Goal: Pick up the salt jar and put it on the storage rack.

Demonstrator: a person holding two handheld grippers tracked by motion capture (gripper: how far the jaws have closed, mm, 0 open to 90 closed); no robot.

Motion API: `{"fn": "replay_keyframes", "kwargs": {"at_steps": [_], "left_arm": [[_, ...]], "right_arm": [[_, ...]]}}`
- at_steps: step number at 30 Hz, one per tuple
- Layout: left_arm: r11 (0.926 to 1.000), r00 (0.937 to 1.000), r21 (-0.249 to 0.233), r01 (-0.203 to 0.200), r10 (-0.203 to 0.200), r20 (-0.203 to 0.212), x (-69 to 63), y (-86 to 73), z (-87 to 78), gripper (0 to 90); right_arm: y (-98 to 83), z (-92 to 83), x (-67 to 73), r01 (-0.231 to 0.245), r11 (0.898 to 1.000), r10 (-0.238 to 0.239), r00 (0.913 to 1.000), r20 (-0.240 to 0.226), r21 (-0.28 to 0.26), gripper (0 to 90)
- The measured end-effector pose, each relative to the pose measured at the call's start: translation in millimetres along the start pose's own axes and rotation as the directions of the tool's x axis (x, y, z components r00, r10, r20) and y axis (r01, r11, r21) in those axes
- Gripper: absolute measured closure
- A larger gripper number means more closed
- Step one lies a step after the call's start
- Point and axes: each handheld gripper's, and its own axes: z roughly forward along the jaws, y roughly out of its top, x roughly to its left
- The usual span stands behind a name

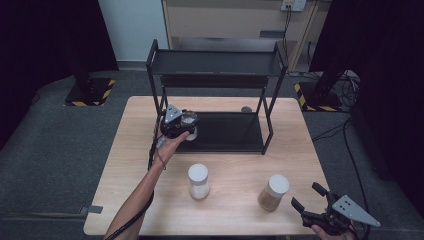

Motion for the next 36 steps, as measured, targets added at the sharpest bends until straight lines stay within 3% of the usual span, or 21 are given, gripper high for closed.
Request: {"fn": "replay_keyframes", "kwargs": {"at_steps": [5, 12, 30, 36], "left_arm": [[1.0, 0.9997, 0.008, 0.003, -0.003, -0.026, 0.5, -7.3, 5.6, 33.8], [0.9991, 0.9978, 0.015, 0.04, -0.039, -0.053, 3.7, -18.4, 10.2, 33.8], [0.998, 0.9972, 0.019, 0.061, -0.06, -0.045, 1.3, -28.3, 17.1, 33.8], [0.9981, 0.9971, 0.0, 0.062, -0.062, -0.043, 0.4, -33.5, 17.5, 33.6]], "right_arm": [[0.0, -0.1, -0.2, 0.0, 1.0, 0.0, 1.0, 0.0, 0.0, 6.9], [-0.3, 0.3, -0.4, -0.001, 1.0, 0.001, 1.0, 0.0, 0.0, 6.9], [-0.5, -0.1, -0.8, -0.002, 1.0, 0.002, 1.0, 0.0, -0.002, 6.9], [-0.5, 0.0, -0.8, -0.003, 1.0, 0.003, 1.0, -0.002, -0.002, 6.9]]}}
